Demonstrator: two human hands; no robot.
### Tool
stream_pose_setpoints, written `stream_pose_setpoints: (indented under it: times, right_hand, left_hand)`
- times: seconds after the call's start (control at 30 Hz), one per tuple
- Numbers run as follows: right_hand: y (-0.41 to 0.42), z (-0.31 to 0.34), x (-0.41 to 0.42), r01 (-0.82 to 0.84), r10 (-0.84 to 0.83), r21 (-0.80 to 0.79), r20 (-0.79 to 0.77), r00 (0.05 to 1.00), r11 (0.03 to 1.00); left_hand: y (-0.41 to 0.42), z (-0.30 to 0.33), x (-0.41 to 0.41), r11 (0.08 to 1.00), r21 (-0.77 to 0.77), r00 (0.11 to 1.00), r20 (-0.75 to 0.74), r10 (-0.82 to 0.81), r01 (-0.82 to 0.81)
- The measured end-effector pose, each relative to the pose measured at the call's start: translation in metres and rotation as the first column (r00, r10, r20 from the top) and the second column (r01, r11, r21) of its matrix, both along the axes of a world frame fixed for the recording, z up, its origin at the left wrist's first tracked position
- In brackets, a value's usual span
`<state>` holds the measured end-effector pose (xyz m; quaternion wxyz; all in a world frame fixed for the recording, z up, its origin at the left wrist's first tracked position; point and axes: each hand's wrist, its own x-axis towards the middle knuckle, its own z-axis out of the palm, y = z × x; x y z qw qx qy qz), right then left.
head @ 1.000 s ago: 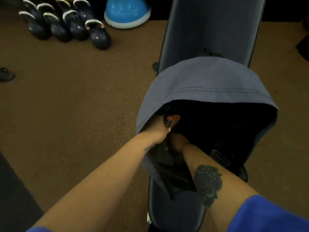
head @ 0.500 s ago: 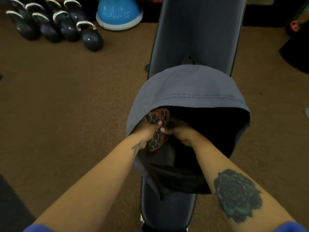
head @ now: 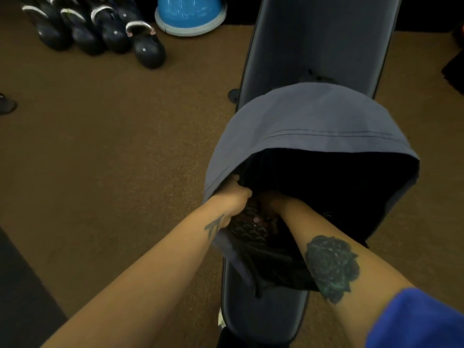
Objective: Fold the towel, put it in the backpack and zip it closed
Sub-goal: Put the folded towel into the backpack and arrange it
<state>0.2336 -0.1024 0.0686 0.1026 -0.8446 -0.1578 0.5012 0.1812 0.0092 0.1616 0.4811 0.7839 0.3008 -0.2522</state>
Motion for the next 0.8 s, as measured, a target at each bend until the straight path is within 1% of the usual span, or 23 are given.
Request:
stream_pose_setpoints:
  times: [0.17,0.33,0.43,0.57,0.67,0.8]
  right_hand:
    - [0.012,-0.018,-0.006,0.02,-0.019,-0.012,0.049,0.999,1.0]
    - [0.006,-0.009,-0.005,0.006,0.0,-0.05,0.12,0.993,0.999]
    - [-0.002,0.014,-0.002,0.005,0.005,-0.077,0.121,0.993,0.997]
    - [-0.025,0.062,-0.007,-0.06,0.094,-0.2,0.163,0.982,0.978]
    - [-0.045,0.097,-0.016,-0.115,0.165,-0.309,0.141,0.976,0.944]
    - [-0.066,0.123,-0.027,-0.191,0.26,-0.374,0.141,0.955,0.907]
  left_hand:
    - [0.002,-0.006,0.001,0.999,0.027,0.999,0.021,-0.026,0.025]
    - [0.0,-0.002,-0.001,0.994,0.07,0.996,0.013,-0.083,0.082]
    - [0.0,0.004,-0.002,0.984,0.116,0.99,-0.006,-0.139,0.139]
    - [0.0,0.012,-0.002,0.969,0.141,0.979,-0.038,-0.201,0.204]
    - [-0.001,0.016,-0.004,0.954,0.161,0.968,-0.05,-0.248,0.252]
    - [-0.004,0.017,-0.006,0.914,0.222,0.941,-0.094,-0.326,0.339]
